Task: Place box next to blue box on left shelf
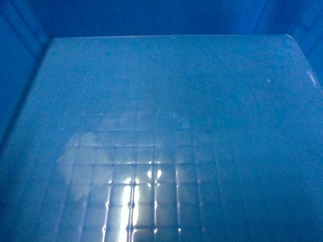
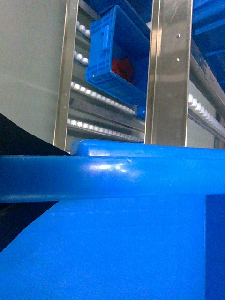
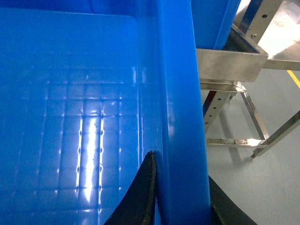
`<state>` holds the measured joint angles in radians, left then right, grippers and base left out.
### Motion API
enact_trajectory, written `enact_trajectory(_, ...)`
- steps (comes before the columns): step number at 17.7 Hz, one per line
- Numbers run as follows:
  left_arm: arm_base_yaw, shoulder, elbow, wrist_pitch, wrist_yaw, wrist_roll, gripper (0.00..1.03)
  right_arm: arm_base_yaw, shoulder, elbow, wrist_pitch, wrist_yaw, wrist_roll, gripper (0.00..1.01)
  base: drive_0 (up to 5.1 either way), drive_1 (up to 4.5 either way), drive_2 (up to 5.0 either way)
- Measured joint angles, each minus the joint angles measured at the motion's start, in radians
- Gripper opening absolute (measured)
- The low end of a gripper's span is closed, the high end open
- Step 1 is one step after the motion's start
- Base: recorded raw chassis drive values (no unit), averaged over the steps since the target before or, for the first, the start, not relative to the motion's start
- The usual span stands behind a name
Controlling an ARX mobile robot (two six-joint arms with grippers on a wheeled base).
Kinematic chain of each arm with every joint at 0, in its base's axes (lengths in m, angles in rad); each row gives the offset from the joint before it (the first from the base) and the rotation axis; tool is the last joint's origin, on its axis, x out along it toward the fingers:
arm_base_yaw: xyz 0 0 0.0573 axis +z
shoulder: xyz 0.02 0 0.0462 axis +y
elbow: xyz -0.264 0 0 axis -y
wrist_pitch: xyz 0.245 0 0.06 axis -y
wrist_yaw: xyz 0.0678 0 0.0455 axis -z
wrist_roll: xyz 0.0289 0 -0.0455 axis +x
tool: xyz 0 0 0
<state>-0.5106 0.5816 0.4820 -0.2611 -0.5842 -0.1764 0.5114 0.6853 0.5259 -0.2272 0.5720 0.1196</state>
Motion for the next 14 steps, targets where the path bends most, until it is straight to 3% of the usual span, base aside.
enact_trajectory(8, 0.0, 0.0, 0.0, -0.001, 0.0, 0.0, 0.07, 0.0, 0.0, 0.0, -0.001, 0.0, 0.0, 0.13, -4.9, 2.57, 2.6)
enact_trajectory(14, 0.0, -0.001, 0.0, -0.007, -0.004, 0.0, 0.07, 0.001, 0.003, 0.0, 0.004, -0.005, 0.0, 0.13, 0.0, 0.0, 0.0)
